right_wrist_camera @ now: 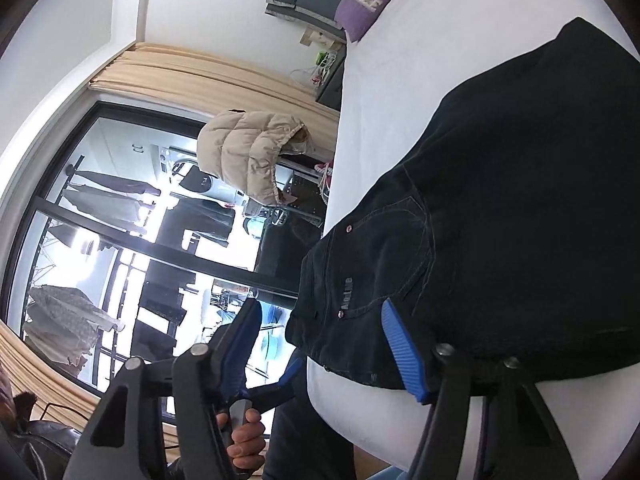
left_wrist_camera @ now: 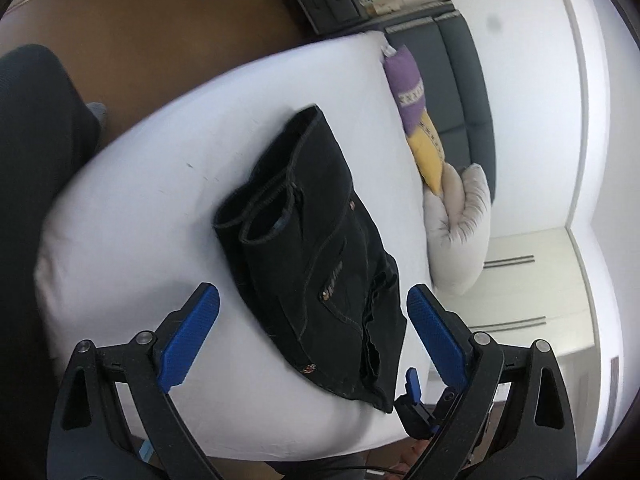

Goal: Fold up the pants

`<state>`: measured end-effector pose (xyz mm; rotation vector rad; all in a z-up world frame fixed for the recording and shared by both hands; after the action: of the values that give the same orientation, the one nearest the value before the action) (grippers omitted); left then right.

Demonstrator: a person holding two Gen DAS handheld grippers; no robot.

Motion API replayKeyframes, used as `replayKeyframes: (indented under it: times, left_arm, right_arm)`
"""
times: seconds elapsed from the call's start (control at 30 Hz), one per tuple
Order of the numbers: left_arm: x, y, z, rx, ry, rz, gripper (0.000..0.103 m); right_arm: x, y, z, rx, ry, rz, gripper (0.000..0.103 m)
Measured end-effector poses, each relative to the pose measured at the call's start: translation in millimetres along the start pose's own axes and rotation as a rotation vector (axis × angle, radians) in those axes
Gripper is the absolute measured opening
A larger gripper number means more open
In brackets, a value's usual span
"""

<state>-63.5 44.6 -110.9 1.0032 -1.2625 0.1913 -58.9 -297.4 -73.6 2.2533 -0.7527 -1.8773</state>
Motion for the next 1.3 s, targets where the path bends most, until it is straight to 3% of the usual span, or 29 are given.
replayKeyframes:
  times: [0.33,0.4,0.57,0.67,0.73,0.9,1.0,1.3]
  left_arm:
    - [-22.1,-34.7,-13.2,0.019,0.137,0.081,0.092]
    - [-19.9,-39.9,-17.5,0.012,0.154,0.085,0.086]
    - [-14.2,-54.0,-28.2,-0.023,0.193,0.079,0.054]
    - [-13.5,-63.0,-30.3,-0.05,0.206,0.079,0.038]
    - [-11.4,-67.6,-30.9,-0.074,0.188,0.079,0.03]
    - [1.1,-65.2,-37.4,-0.08,0.116,0.075,0.023]
    - [23.9,-62.3,-40.2,-0.064,-0.013,0.04,0.019]
    - [77.8,-69.5,-38.0,-0.058,-0.24,-0.027,0.013]
  right_arm:
    - [4.8,1.7,-3.0,0.0,-0.022,-0.026,0.058]
    - [3.6,0.0,-4.9,-0.015,-0.02,-0.015,0.058]
    - [3.3,-12.2,-19.9,-0.087,0.008,0.089,0.047]
    - [10.8,-24.3,-31.7,-0.137,0.005,0.172,0.026]
    - [19.9,-34.7,-41.0,-0.176,-0.004,0.238,0.019]
    - [44.4,-54.6,-58.5,-0.237,-0.045,0.348,0.016]
    - [64.0,-66.5,-56.2,-0.292,-0.051,0.462,0.0]
    - [72.6,-58.2,-48.7,-0.212,-0.054,0.417,0.0]
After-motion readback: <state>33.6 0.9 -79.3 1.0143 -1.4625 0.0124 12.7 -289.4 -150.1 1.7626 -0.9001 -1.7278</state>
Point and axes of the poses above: each gripper's, at about its wrist camera, not at the fingertips, and y roughly against the way its jaws point, x to its right, z to its underside, the point moved 5 cm from there along -y, roughly the way its jaws point, and after that the axes turned 8 degrees about -x, right-handed, at the moved point
